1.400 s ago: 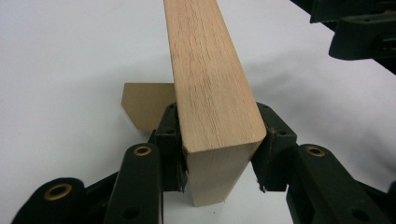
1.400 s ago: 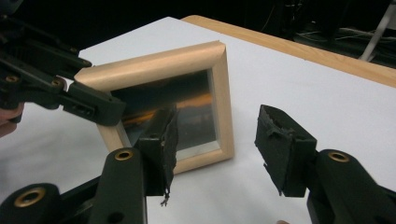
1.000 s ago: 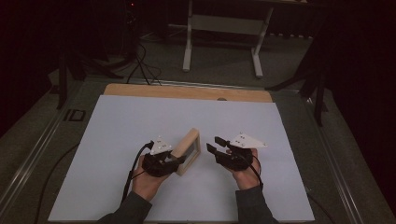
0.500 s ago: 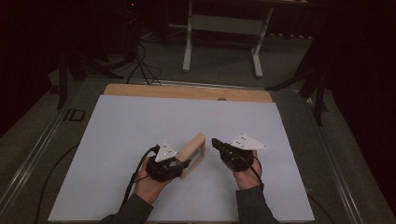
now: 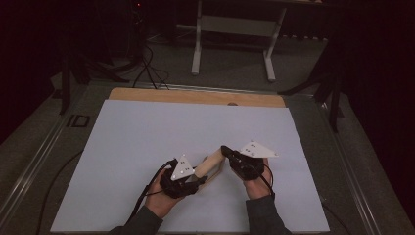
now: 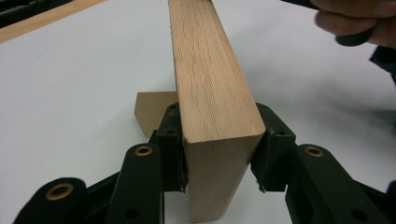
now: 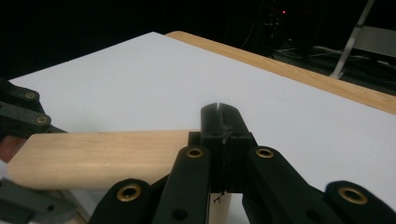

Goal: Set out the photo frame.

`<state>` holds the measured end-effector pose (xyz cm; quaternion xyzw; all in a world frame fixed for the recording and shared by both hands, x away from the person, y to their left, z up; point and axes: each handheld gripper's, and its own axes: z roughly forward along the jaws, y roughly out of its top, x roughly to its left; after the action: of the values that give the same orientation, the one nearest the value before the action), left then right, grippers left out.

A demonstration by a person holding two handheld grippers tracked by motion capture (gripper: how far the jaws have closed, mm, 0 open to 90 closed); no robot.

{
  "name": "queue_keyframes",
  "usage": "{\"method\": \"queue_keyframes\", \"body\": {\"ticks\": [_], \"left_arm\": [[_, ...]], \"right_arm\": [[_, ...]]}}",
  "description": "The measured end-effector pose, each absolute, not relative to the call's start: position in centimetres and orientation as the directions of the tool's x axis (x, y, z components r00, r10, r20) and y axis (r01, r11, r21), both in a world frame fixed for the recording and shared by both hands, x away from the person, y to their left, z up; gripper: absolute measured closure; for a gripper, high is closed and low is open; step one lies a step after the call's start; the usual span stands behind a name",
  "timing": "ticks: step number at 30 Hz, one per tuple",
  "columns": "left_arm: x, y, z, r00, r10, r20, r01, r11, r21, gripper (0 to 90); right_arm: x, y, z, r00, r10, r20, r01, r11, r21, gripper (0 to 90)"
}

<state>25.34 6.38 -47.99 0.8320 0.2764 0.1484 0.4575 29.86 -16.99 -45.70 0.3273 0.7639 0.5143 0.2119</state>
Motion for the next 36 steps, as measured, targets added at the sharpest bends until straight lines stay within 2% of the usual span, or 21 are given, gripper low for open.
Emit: {"method": "queue_keyframes", "body": {"ticks": [20, 24, 28, 36], "left_arm": [[25.3, 6.3, -48.0, 0.825, 0.565, 0.013, 0.299, -0.457, 0.838, 60.1], [25.3, 6.4, -47.9, 0.814, 0.58, 0.03, 0.298, -0.462, 0.835, 59.2], [25.9, 7.1, -47.8, 0.765, 0.644, 0.03, 0.341, -0.443, 0.829, 57.2], [26.3, 7.5, -47.8, 0.738, 0.675, 0.026, 0.356, -0.422, 0.834, 56.9]], "right_arm": [[30.2, -16.0, -46.0, -0.665, 0.747, -0.007, 0.284, 0.261, 0.923, 89.7], [30.1, -15.9, -45.9, -0.66, 0.751, -0.03, 0.28, 0.283, 0.917, 89.8], [30.2, -16.1, -45.8, -0.652, 0.758, -0.015, 0.294, 0.272, 0.916, 89.8], [30.1, -16.2, -45.8, -0.641, 0.768, -0.007, 0.305, 0.262, 0.916, 89.8]]}}
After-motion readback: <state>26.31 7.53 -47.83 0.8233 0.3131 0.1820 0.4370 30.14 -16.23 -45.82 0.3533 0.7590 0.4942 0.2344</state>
